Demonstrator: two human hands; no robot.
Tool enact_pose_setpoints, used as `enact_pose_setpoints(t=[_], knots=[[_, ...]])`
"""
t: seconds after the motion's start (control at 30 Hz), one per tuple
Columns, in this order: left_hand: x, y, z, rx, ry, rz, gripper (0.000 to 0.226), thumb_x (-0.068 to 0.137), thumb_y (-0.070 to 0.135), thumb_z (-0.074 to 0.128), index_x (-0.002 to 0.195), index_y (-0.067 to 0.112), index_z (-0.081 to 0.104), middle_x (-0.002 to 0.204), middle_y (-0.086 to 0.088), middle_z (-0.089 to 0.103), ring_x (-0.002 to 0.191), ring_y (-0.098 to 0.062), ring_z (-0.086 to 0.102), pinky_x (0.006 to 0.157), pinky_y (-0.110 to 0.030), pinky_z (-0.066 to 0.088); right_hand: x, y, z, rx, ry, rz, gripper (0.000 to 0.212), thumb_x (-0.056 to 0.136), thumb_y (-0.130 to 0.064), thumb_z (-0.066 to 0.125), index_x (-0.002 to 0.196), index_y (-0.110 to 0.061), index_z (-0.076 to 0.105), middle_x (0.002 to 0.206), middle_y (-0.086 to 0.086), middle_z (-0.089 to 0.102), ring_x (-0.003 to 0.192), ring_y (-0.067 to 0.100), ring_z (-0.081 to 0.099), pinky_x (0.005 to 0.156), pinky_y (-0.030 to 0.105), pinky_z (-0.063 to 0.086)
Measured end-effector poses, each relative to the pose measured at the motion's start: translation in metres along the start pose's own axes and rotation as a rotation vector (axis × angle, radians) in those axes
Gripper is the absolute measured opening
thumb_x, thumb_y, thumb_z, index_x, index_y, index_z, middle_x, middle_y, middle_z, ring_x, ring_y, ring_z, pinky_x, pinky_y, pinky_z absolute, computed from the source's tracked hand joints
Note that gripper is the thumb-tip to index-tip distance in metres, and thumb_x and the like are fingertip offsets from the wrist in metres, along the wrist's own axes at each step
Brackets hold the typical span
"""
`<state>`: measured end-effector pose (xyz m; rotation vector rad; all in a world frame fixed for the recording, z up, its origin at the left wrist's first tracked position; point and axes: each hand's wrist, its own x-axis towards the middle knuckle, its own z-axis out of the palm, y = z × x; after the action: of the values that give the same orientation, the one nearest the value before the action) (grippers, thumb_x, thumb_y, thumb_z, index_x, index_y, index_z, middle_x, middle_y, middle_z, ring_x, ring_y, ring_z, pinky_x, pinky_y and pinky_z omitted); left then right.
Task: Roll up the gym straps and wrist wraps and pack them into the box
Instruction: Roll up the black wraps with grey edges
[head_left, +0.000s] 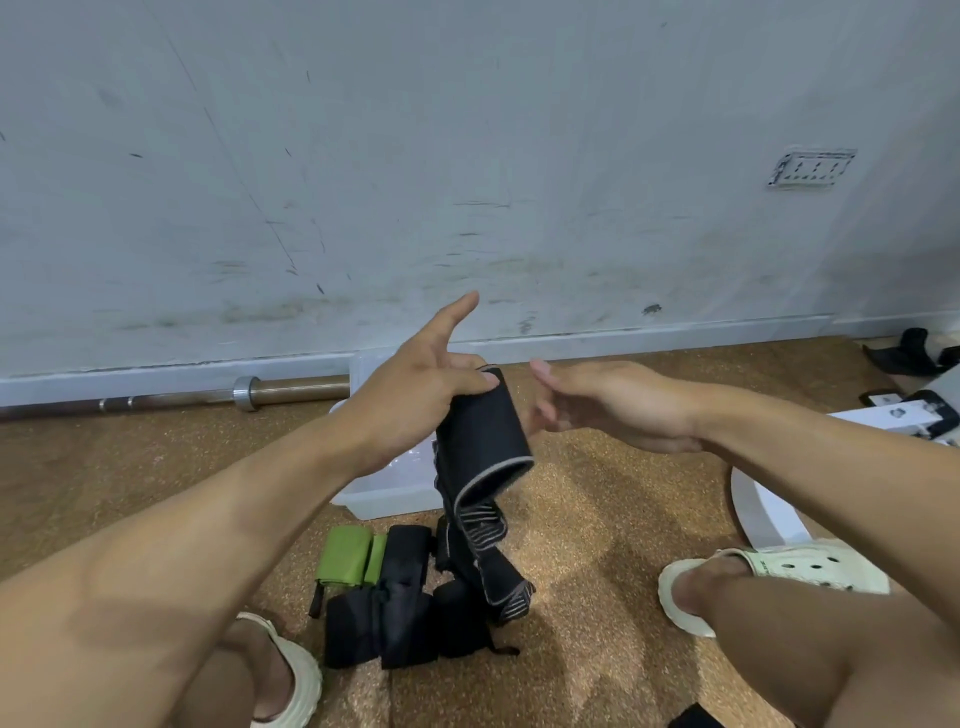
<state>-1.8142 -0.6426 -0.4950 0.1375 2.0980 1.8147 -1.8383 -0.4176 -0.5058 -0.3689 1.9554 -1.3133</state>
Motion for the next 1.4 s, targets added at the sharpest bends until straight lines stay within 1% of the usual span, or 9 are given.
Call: enact_pose_setpoints(t=[0.13,0.23,0.43,0.63,0.77,0.9,1.03,1.13,1.4], knots=[[0.002,-0.004,-0.006,0.036,0.034,-0.041,0.080,0.085,0.017,0.063,0.154,0.046,0.034,0.077,0.003,0.064,0.103,-0.014,0.064,0.114,-0.041,0.042,0.001,0.001,0.000,-0.074,0.061,-0.030,0.030,0.095,-0.042,0.060,0.111,-0.017,0.061,0.112,-0.003,0.077,0.113,0.009,0.069,0.117,0.043,0.042],[-0.001,-0.004,-0.001,0.075,-0.042,-0.027,0.076,0.092,0.011,0.055,0.156,0.044,0.029,0.070,0.006,0.064,0.092,-0.017,0.064,0.114,-0.044,0.041,0.004,0.002,0.003,-0.128,0.053,-0.052,0.044,0.095,-0.040,0.070,0.138,-0.037,0.059,0.138,-0.010,0.065,0.131,0.005,0.058,0.119,0.041,0.040],[0.003,-0.006,0.002,0.130,0.127,-0.044,0.068,0.083,0.024,0.056,0.146,0.047,0.044,0.081,-0.005,0.062,0.084,-0.021,0.060,0.101,-0.048,0.049,0.002,0.000,0.003,-0.152,0.027,-0.055,0.026,0.088,-0.037,0.073,0.093,-0.013,0.064,0.093,0.005,0.070,0.092,0.017,0.067,0.100,0.037,0.050],[0.006,-0.017,-0.004,0.304,0.288,-0.056,0.045,0.096,0.011,0.060,0.138,0.027,0.055,0.103,0.001,0.073,0.100,-0.012,0.067,0.066,-0.014,0.049,-0.006,-0.008,-0.008,0.071,0.096,0.020,0.021,0.082,-0.034,0.076,0.076,-0.018,0.063,0.074,0.000,0.064,0.069,0.013,0.059,0.067,0.022,0.044],[0.000,-0.012,0.007,0.294,0.231,0.077,0.033,0.092,0.034,0.073,0.124,0.031,0.066,0.113,0.016,0.069,0.105,0.006,0.062,0.078,0.002,0.041,-0.001,-0.006,-0.001,0.248,0.204,0.061,0.017,0.084,-0.027,0.079,0.082,-0.015,0.068,0.078,0.003,0.068,0.070,0.014,0.062,0.062,0.021,0.049],[-0.007,-0.016,0.023,0.265,0.101,0.075,0.052,0.079,0.035,0.086,0.126,0.035,0.064,0.122,0.020,0.066,0.112,0.000,0.063,0.097,-0.022,0.051,0.001,-0.007,0.001,0.429,0.229,0.107,0.015,0.095,-0.012,0.067,0.108,-0.008,0.073,0.105,0.015,0.075,0.098,0.022,0.069,0.091,0.033,0.056],[-0.003,-0.020,0.026,0.197,0.235,0.073,0.046,0.084,0.020,0.083,0.124,0.029,0.063,0.117,0.015,0.069,0.094,-0.009,0.072,0.077,-0.012,0.054,-0.002,-0.016,0.005,0.552,0.193,0.041,0.031,0.095,0.004,0.060,0.123,-0.004,0.070,0.113,0.013,0.076,0.098,0.017,0.075,0.079,0.026,0.062],[0.000,-0.021,0.024,0.068,0.270,0.020,0.034,0.089,0.007,0.077,0.118,0.021,0.068,0.114,0.006,0.073,0.083,-0.012,0.076,0.066,-0.010,0.054,-0.004,-0.018,0.005,0.568,0.228,0.013,0.045,0.089,0.016,0.061,0.130,-0.004,0.065,0.121,0.015,0.075,0.109,0.021,0.074,0.091,0.028,0.061],[0.002,-0.021,0.024,0.096,0.299,0.050,0.015,0.094,0.013,0.072,0.104,0.024,0.075,0.102,0.006,0.077,0.086,-0.009,0.074,0.071,-0.010,0.052,-0.011,-0.028,0.017,0.321,0.454,-0.139,0.051,0.077,0.009,0.080,0.120,-0.015,0.068,0.068,-0.003,0.068,0.074,0.017,0.075,0.078,0.037,0.064]])
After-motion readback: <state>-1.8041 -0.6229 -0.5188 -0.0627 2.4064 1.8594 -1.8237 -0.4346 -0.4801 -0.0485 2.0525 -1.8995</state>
